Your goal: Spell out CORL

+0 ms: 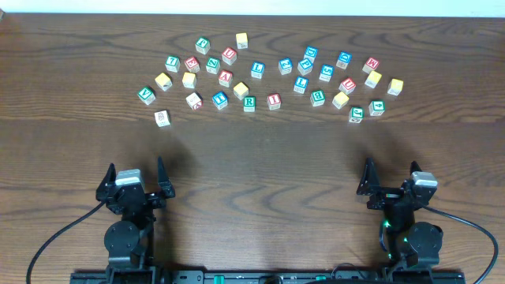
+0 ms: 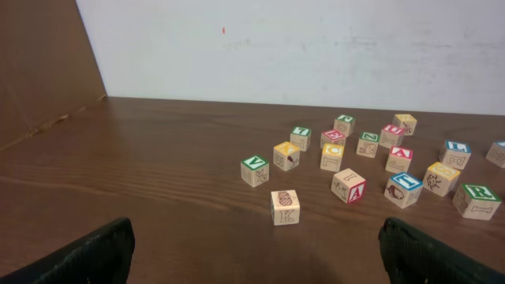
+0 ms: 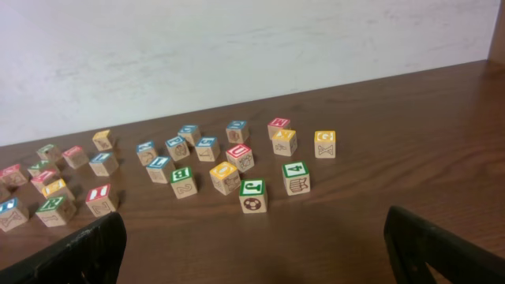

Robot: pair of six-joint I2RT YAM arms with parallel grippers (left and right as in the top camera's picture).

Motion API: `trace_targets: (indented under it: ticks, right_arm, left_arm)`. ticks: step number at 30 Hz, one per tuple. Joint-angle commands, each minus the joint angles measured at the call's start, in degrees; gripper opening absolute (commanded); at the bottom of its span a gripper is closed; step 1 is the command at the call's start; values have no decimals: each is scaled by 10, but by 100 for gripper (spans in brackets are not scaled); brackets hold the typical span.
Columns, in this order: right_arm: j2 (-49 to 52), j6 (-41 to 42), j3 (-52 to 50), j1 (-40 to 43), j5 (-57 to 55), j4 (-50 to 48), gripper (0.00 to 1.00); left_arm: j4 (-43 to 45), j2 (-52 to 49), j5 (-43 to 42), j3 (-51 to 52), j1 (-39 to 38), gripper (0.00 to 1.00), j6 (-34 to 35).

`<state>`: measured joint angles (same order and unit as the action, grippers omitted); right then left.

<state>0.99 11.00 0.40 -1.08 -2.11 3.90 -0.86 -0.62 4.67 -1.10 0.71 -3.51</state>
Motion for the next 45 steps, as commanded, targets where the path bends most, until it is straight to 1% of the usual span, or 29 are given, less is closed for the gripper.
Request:
trace_targets:
  ticks: [1, 15, 21, 24, 29, 35, 38, 45]
  right_arm:
    - [-2, -6, -1, 0, 1, 2, 99]
    - [-2, -6, -1, 0, 1, 2, 99]
    - [-2, -6, -1, 0, 1, 2, 99]
    - [-2, -6, -1, 0, 2, 2, 99]
    - [-2, -6, -1, 0, 1, 2, 99]
    - [-2, -6, -1, 0, 1, 2, 99]
    - [-2, -6, -1, 0, 1, 2, 99]
    - [-2, -6, -1, 0, 2, 2, 99]
  left_arm:
    - [-15, 3, 7, 6, 2, 98, -9]
    - [-14, -7, 7, -21, 2, 98, -3]
    - [-14, -24, 7, -62, 2, 98, -3]
    - [-14, -43, 7, -87, 2, 98, 15]
    - [-14, -107, -2, -142, 2, 98, 21]
    - [-26, -222, -57, -241, 2, 98, 21]
    - [-57, -282, -57, -301, 2, 98, 21]
    - [-167, -403, -57, -448, 2, 97, 21]
